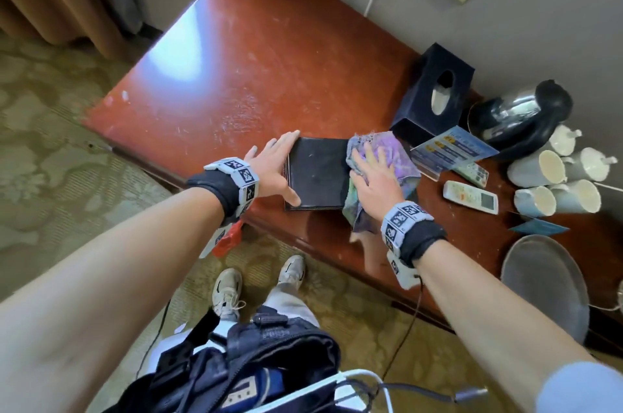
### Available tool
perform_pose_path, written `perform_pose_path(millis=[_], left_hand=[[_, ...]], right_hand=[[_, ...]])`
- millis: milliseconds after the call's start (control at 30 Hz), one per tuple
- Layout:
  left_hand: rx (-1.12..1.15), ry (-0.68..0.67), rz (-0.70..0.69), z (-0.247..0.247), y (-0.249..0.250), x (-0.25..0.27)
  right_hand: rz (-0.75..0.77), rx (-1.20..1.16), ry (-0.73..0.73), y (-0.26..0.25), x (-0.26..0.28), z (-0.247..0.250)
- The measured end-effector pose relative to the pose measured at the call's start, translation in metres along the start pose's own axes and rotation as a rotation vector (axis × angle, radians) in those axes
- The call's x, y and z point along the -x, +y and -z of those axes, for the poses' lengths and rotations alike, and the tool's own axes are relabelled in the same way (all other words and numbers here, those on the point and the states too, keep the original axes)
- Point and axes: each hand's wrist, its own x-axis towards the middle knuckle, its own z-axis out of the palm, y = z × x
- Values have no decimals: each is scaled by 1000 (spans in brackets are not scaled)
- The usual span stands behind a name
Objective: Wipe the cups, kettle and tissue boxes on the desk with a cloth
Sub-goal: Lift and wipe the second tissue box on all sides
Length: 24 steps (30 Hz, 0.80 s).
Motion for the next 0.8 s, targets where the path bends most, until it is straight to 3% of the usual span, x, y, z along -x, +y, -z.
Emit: perform_pose_path(millis=[100, 233, 467, 567, 700, 800], left_hand=[[-30, -2, -7, 1, 0, 1], [-37, -5, -8, 1, 0, 2], [-21, 18, 6, 2, 0, 3], [-47, 23, 9, 1, 1, 2], [-43, 18, 6, 2, 2, 1], [-33, 16, 14, 3, 2, 0]], right_hand=[[252, 66, -103, -43, 11, -23], [329, 132, -108, -41, 10, -20], [103, 25, -20, -70, -12, -24], [51, 41, -23, -39, -3, -18], [-248, -45, 77, 26, 1, 2], [-251, 58, 114, 10, 3, -4]])
